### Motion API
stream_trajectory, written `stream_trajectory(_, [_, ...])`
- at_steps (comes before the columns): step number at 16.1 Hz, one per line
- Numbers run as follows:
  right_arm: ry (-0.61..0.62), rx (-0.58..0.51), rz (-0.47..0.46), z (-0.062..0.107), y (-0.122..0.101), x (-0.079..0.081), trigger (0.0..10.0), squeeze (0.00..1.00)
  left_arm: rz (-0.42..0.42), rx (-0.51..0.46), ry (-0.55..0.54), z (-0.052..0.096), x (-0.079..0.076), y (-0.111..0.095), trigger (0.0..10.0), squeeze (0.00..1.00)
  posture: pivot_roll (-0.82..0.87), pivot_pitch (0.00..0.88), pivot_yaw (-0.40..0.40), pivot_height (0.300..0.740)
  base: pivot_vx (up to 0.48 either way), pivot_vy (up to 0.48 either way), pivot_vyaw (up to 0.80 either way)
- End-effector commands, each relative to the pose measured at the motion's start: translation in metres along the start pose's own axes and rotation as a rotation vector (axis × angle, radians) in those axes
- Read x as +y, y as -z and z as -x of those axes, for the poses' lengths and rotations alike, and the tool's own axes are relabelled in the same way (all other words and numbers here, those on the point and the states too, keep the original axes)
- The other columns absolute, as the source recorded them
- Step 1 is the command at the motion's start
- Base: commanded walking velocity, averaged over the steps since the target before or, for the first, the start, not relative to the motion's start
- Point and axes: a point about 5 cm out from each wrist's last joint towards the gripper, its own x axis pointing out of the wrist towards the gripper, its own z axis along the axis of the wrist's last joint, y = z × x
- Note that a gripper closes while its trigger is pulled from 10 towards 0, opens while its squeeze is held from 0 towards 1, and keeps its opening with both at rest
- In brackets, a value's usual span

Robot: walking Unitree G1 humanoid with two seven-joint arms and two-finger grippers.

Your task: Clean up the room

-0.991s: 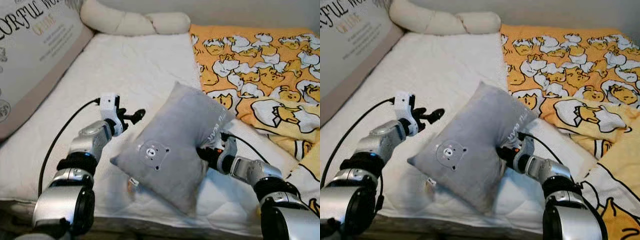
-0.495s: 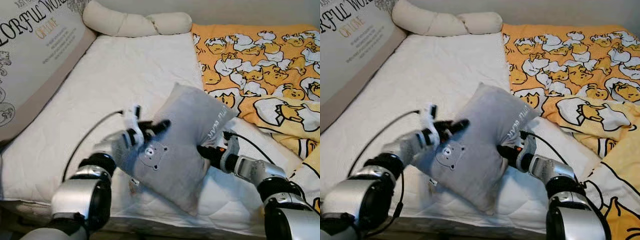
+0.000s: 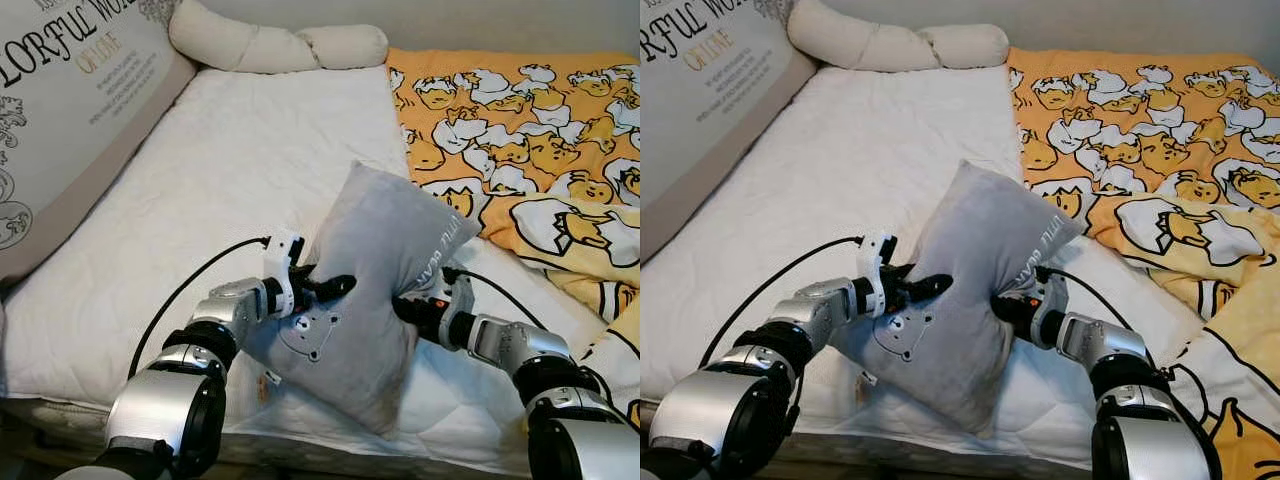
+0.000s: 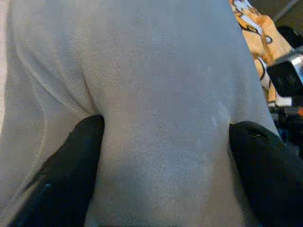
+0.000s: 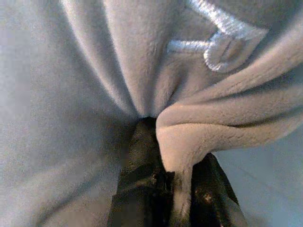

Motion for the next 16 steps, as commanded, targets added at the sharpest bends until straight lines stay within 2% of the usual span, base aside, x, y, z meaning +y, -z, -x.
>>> stream_trajectory(1, [-0.064, -0.018, 0.038, -0.007, -0.006, 0.013, 0.0, 0.00, 0.010, 0.103, 0.055, -0.004, -0.008, 0.022, 0.0, 0.00, -0.02, 0.000, 0.032, 0.740, 0.000, 0.000, 0.00])
stream_trajectory(3, [-0.038, -0.010, 0.049, -0.008, -0.005, 0.011, 0.0, 0.00, -0.042, 0.144, 0.077, -0.003, -0.008, 0.025, 0.0, 0.00, -0.01, 0.000, 0.032, 0.740, 0.000, 0.000, 0.00])
stream_trajectory(7, [-0.002, -0.045, 0.068, -0.011, -0.008, 0.011, 0.0, 0.00, -0.031, 0.134, 0.069, -0.001, -0.005, 0.022, 0.0, 0.00, 0.00, 0.000, 0.034, 0.740, 0.000, 0.000, 0.00])
stream_trajectory(13, [0.062, -0.045, 0.037, -0.014, -0.014, 0.012, 0.0, 0.00, -0.020, 0.124, 0.074, 0.001, -0.004, 0.021, 0.0, 0.00, -0.01, 0.000, 0.037, 0.740, 0.000, 0.000, 0.00])
stream_trajectory(16, [0.006, -0.167, 0.073, -0.015, -0.024, 0.017, 0.0, 0.00, -0.015, 0.136, 0.066, 0.003, -0.002, 0.022, 0.0, 0.00, 0.00, 0.000, 0.040, 0.740, 0.000, 0.000, 0.00])
